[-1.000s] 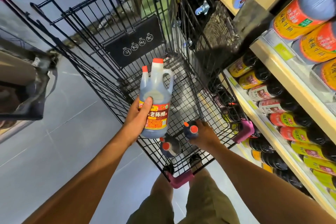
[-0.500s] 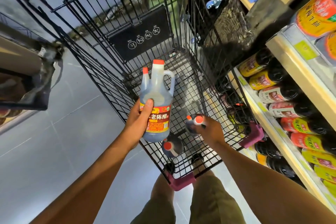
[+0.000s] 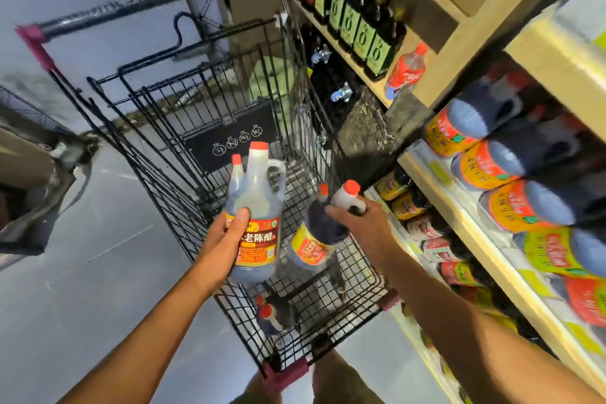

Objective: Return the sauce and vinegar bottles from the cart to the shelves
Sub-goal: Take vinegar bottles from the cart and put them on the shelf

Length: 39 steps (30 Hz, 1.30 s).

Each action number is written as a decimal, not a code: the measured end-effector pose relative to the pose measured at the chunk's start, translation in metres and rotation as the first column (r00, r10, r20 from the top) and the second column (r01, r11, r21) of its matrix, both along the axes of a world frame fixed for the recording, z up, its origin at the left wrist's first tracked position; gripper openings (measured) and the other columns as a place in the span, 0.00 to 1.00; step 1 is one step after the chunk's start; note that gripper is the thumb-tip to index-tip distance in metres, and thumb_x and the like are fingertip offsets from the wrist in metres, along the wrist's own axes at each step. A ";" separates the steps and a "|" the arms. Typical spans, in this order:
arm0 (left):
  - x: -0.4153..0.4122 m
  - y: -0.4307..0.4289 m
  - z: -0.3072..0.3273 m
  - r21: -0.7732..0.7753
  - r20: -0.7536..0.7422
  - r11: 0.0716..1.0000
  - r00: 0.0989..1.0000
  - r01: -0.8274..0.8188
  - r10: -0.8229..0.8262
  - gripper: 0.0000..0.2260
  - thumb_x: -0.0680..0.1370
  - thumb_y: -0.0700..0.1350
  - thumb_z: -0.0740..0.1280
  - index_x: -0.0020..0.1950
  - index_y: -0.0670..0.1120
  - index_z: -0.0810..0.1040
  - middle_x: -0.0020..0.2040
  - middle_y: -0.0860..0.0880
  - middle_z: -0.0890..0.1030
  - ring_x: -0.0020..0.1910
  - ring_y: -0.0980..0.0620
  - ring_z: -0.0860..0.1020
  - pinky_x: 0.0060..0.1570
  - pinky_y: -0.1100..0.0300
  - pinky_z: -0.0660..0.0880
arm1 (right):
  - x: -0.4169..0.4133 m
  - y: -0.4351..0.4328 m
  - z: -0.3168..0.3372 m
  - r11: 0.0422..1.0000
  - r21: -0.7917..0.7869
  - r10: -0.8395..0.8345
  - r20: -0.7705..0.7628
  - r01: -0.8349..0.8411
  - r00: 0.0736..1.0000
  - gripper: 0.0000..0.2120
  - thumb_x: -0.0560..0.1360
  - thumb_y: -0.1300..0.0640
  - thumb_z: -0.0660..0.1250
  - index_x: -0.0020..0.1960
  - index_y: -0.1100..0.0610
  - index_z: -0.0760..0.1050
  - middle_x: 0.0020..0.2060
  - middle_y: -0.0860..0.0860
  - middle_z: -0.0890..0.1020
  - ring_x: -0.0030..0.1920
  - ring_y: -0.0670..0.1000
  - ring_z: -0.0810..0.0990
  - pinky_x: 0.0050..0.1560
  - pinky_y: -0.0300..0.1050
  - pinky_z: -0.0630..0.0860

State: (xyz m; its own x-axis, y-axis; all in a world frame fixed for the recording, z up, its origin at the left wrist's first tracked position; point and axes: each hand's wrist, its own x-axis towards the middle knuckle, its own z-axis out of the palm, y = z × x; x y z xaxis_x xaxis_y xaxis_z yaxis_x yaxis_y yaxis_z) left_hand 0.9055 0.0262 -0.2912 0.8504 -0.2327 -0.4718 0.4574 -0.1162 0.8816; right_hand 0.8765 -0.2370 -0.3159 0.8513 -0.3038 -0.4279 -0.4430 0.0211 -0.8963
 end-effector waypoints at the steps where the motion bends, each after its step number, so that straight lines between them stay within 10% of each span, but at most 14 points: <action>1: 0.003 -0.004 0.009 -0.009 0.010 1.000 1.000 -0.005 0.005 0.37 0.66 0.75 0.66 0.65 0.51 0.75 0.55 0.46 0.86 0.53 0.47 0.85 0.52 0.49 0.82 | 0.006 -0.002 0.014 0.999 0.021 -0.031 0.026 0.030 0.999 0.07 0.69 0.57 0.80 0.42 0.55 0.83 0.40 0.52 0.86 0.41 0.47 0.85 0.45 0.42 0.81; 7: 0.019 -0.020 0.057 -0.044 0.084 0.999 0.996 -0.007 0.011 0.45 0.63 0.79 0.68 0.68 0.47 0.76 0.55 0.44 0.86 0.53 0.43 0.85 0.57 0.43 0.80 | 0.031 -0.015 0.095 0.975 0.147 -0.192 0.177 0.167 0.965 0.20 0.64 0.46 0.79 0.48 0.59 0.84 0.46 0.59 0.87 0.47 0.58 0.86 0.51 0.55 0.81; 12: 0.028 -0.032 0.093 -0.093 0.156 0.996 0.988 0.019 -0.004 0.45 0.64 0.78 0.67 0.67 0.47 0.76 0.54 0.43 0.86 0.52 0.42 0.85 0.52 0.46 0.82 | 0.032 -0.016 0.145 0.958 0.124 -0.282 0.273 0.257 0.920 0.12 0.71 0.52 0.77 0.36 0.54 0.75 0.32 0.49 0.81 0.36 0.50 0.80 0.45 0.50 0.75; 21: 0.026 -0.047 0.155 -0.145 0.233 0.969 0.959 0.198 -0.161 0.23 0.75 0.65 0.60 0.56 0.49 0.80 0.45 0.50 0.88 0.43 0.52 0.86 0.39 0.61 0.81 | -0.016 0.002 0.213 0.876 0.229 -0.482 0.392 0.425 0.783 0.05 0.78 0.56 0.71 0.46 0.56 0.82 0.42 0.53 0.87 0.45 0.54 0.86 0.48 0.52 0.81; 33: -0.036 -0.108 0.204 -0.275 0.228 0.798 0.843 0.536 -0.488 0.27 0.70 0.67 0.65 0.59 0.48 0.80 0.51 0.46 0.87 0.46 0.50 0.86 0.44 0.59 0.83 | -0.151 -0.014 0.262 0.695 0.274 -0.708 0.419 0.664 0.569 0.33 0.62 0.41 0.81 0.57 0.62 0.78 0.48 0.66 0.81 0.46 0.61 0.83 0.49 0.54 0.79; 39: -0.113 -0.148 0.213 -0.302 0.227 0.649 0.714 0.699 -0.663 0.23 0.71 0.63 0.61 0.57 0.49 0.79 0.43 0.50 0.88 0.41 0.54 0.86 0.36 0.64 0.80 | -0.263 -0.017 0.284 0.536 0.292 -0.819 0.408 0.792 0.404 0.07 0.76 0.57 0.72 0.46 0.60 0.80 0.46 0.63 0.81 0.41 0.55 0.83 0.45 0.47 0.80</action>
